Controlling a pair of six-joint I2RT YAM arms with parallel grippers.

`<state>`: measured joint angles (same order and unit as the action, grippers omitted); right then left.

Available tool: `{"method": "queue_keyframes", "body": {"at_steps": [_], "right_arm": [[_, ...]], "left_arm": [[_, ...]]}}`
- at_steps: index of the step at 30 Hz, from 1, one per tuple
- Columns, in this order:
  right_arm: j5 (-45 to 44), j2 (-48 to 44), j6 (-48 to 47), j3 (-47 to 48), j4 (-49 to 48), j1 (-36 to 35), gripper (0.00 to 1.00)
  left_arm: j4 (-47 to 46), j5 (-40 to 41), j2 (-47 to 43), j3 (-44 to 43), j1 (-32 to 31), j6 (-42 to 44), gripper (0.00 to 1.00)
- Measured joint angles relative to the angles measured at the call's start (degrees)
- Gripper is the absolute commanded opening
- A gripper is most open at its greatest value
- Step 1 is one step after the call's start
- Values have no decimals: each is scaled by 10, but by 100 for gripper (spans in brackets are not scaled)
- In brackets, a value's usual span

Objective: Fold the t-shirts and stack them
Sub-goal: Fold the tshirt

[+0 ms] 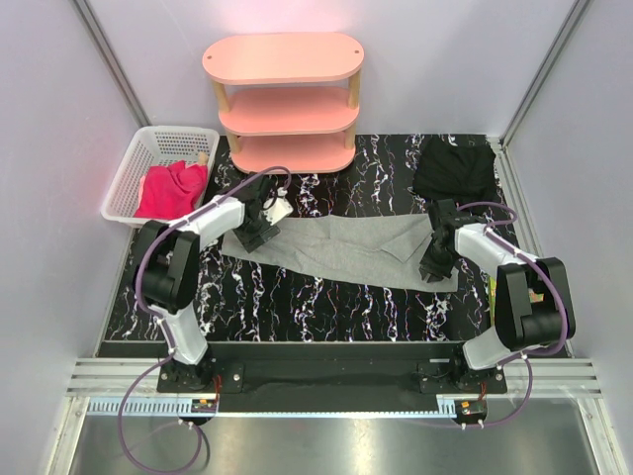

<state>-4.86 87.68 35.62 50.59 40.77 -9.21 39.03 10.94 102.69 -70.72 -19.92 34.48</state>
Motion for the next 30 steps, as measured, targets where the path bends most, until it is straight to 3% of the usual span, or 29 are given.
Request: {"method": "queue_keyframes", "body": {"at_steps": [4,10,15,18,20,30], "right_arm": [[0,-3,0,-2,0,0,22],[0,-3,0,-2,0,0,22],[0,-3,0,-2,0,0,22],[0,-4,0,-2,0,0,22],[0,-6,0,-2,0,0,22],[0,-10,0,-2,1,0,21]], "left_arm": [[-3,0,22,0,8,0,60],[-17,3,22,0,15,1,34],[-25,4,23,0,15,2,27],[-27,4,23,0,15,2,15],[-27,4,23,0,15,4,0],[-24,6,21,0,16,7,0]]}}
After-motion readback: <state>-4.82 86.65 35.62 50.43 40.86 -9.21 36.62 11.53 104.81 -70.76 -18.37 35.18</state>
